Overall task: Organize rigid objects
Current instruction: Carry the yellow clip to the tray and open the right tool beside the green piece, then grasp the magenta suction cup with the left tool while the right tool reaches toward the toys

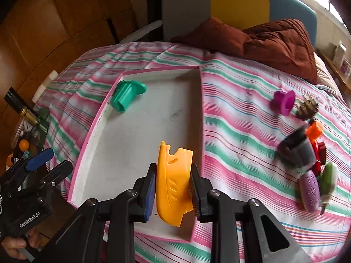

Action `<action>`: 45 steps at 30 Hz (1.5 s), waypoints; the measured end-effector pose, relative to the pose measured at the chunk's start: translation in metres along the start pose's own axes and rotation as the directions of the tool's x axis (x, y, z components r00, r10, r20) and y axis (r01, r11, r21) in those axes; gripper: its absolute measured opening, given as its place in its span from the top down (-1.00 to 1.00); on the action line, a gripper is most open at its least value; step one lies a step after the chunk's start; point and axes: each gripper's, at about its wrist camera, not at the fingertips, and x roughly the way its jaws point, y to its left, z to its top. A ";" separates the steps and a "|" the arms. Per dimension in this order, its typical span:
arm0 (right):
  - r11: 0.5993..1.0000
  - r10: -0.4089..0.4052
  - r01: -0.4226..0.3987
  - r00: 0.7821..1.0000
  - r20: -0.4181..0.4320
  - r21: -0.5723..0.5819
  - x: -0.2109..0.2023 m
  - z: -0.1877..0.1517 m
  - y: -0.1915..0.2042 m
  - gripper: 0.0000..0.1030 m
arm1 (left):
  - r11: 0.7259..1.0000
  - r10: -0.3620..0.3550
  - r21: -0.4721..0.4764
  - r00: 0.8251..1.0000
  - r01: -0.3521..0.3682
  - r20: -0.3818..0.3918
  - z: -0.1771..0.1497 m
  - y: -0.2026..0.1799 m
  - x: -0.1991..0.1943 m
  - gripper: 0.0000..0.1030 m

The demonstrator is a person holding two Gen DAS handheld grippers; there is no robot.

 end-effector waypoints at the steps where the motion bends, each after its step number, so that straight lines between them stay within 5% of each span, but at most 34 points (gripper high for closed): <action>1: 1.000 0.003 -0.003 1.000 -0.005 -0.009 0.003 0.001 0.005 0.47 | 1.000 0.002 -0.003 1.000 -0.002 0.001 0.000 0.001 0.000 -0.31; 25: 0.985 0.168 -0.162 0.977 -0.129 0.059 0.107 0.071 0.062 0.37 | 0.994 0.063 -0.091 0.998 -0.064 -0.010 -0.005 0.042 0.001 -0.31; 32: 0.984 0.175 -0.173 0.983 -0.046 0.048 0.079 0.065 0.054 0.19 | 0.993 0.066 -0.094 0.998 -0.067 -0.011 -0.006 0.042 0.002 -0.31; 45: 0.998 0.044 -0.038 0.991 0.124 -0.052 0.010 0.039 0.031 0.19 | 0.998 0.056 -0.043 0.998 -0.056 0.015 -0.002 0.025 -0.008 -0.31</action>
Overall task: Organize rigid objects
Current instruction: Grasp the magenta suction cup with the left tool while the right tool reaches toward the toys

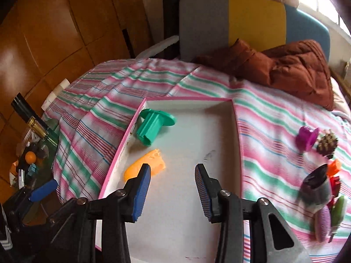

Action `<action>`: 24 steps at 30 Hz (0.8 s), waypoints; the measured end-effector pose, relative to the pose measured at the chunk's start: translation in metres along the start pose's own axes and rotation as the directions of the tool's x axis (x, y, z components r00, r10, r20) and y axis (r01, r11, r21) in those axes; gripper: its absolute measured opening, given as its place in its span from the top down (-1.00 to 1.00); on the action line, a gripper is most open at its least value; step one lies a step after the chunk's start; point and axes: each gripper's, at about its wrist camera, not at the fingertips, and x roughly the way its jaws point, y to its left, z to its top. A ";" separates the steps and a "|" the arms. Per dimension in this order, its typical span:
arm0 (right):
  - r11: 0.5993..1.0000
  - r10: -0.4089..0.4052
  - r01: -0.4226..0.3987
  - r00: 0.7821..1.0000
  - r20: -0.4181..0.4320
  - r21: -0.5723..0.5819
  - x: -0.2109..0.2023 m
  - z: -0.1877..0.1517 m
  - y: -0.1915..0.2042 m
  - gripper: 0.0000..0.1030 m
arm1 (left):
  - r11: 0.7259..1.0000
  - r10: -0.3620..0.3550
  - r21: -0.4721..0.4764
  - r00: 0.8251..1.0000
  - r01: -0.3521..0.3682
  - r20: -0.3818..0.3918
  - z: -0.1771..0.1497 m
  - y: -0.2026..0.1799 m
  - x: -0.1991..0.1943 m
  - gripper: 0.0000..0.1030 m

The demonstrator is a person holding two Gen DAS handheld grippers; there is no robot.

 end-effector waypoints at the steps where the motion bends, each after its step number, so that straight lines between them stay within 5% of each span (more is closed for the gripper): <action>1: 1.000 -0.012 0.012 1.000 0.010 -0.003 -0.005 -0.002 -0.004 0.19 | 1.000 0.000 0.004 1.000 0.000 0.003 0.000 -0.001 -0.001 -0.31; 15: 0.970 -0.225 0.218 0.973 0.060 0.104 -0.065 -0.025 -0.108 0.18 | 0.996 -0.035 0.085 0.999 0.034 0.014 0.002 -0.030 -0.007 -0.31; 24: 0.854 -0.427 0.382 0.903 0.055 0.354 -0.102 -0.052 -0.217 0.18 | 0.990 -0.068 0.123 0.998 0.068 -0.004 0.007 -0.049 -0.005 -0.31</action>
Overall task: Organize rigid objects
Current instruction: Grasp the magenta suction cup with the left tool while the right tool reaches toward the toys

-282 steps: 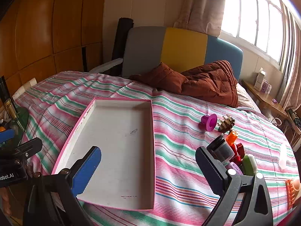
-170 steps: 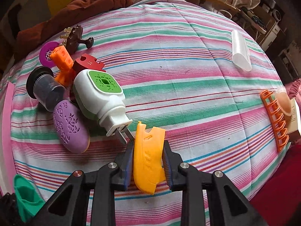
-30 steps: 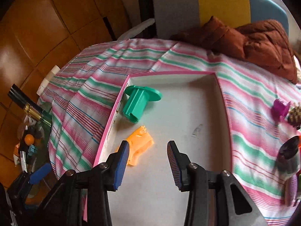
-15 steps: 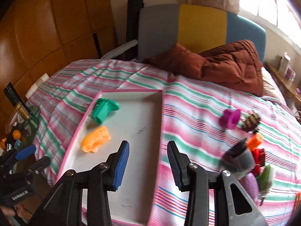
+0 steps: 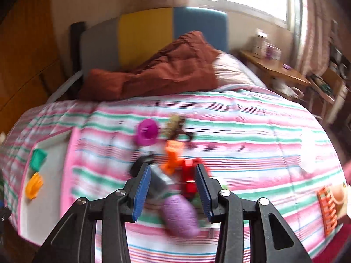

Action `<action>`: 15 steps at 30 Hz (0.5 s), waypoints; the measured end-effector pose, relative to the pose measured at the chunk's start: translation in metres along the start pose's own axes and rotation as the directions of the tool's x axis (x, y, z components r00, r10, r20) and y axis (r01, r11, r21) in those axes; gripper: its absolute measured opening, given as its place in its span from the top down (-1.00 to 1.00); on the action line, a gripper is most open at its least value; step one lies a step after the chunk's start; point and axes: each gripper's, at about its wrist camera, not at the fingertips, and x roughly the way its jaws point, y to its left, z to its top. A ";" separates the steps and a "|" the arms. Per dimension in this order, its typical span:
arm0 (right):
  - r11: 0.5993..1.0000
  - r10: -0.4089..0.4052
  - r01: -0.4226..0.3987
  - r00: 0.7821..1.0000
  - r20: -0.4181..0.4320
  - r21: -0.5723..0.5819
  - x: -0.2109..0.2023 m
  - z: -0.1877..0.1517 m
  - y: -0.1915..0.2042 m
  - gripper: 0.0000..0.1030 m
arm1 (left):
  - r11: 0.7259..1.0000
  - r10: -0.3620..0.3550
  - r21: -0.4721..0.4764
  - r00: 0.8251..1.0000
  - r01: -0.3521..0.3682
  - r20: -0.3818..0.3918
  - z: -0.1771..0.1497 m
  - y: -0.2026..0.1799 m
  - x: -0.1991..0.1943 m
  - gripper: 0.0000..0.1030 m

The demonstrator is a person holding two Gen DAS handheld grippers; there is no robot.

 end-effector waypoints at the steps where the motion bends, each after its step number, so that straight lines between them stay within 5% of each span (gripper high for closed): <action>1: 0.999 -0.025 0.025 1.000 0.003 0.043 0.003 -0.001 -0.015 0.18 | 1.000 -0.004 0.006 1.000 0.004 0.001 0.002 -0.003 0.000 -0.31; 8: 0.899 -0.010 0.038 0.998 -0.068 0.436 0.022 -0.018 -0.101 0.18 | 0.994 -0.076 0.074 0.997 0.075 0.008 0.020 -0.035 0.000 -0.30; 15: 0.854 0.029 0.004 0.998 -0.056 0.520 0.014 -0.022 -0.117 0.17 | 0.962 -0.244 0.110 0.967 0.251 -0.078 0.038 -0.095 0.011 -0.30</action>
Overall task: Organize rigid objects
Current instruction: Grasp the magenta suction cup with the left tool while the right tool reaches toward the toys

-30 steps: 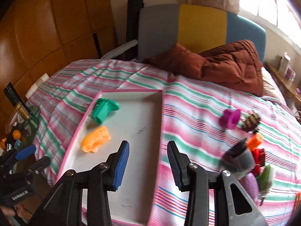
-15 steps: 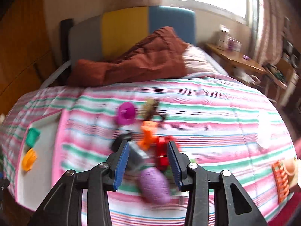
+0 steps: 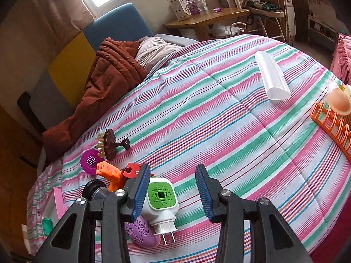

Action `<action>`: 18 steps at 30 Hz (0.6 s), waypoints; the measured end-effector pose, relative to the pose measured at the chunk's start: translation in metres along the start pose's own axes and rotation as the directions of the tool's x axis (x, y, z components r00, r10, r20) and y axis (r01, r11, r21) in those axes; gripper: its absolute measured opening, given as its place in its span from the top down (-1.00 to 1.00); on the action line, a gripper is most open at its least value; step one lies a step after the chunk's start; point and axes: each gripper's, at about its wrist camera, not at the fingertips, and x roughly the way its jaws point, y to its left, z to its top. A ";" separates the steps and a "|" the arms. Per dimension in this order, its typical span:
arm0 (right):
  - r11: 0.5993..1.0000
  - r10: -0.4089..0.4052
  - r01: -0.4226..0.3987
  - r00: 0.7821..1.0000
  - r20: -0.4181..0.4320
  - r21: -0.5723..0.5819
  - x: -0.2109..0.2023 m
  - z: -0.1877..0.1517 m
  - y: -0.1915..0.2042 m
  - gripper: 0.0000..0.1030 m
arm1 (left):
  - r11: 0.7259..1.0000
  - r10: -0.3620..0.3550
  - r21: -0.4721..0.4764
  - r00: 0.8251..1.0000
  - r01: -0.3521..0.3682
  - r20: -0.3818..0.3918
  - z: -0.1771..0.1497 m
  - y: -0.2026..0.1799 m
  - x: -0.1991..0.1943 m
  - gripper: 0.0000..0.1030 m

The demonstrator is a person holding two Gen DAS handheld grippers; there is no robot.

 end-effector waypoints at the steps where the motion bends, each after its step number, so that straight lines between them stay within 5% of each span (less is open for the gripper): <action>1: 1.000 0.011 -0.011 1.000 -0.003 0.004 0.000 0.000 0.000 0.17 | 1.000 -0.025 0.007 1.000 0.026 -0.015 0.004 -0.008 0.006 -0.30; 13: 0.998 0.061 -0.061 0.998 -0.035 -0.011 0.002 0.001 0.007 0.15 | 0.997 -0.070 0.024 0.994 0.073 -0.082 0.068 -0.056 0.069 -0.30; 14: 0.998 0.063 -0.063 0.997 -0.035 -0.011 0.002 0.001 0.008 0.15 | 0.997 -0.075 0.024 0.993 0.078 -0.090 0.073 -0.058 0.077 -0.26; 16: 0.997 0.078 -0.078 0.996 -0.039 -0.005 0.002 0.002 0.007 0.15 | 0.996 -0.085 0.031 0.990 0.089 -0.115 0.086 -0.063 0.094 0.16; 18: 0.996 0.090 -0.090 0.995 -0.039 0.001 0.001 0.002 0.007 0.14 | 0.996 -0.077 0.037 0.989 0.083 -0.129 0.097 -0.068 0.110 0.17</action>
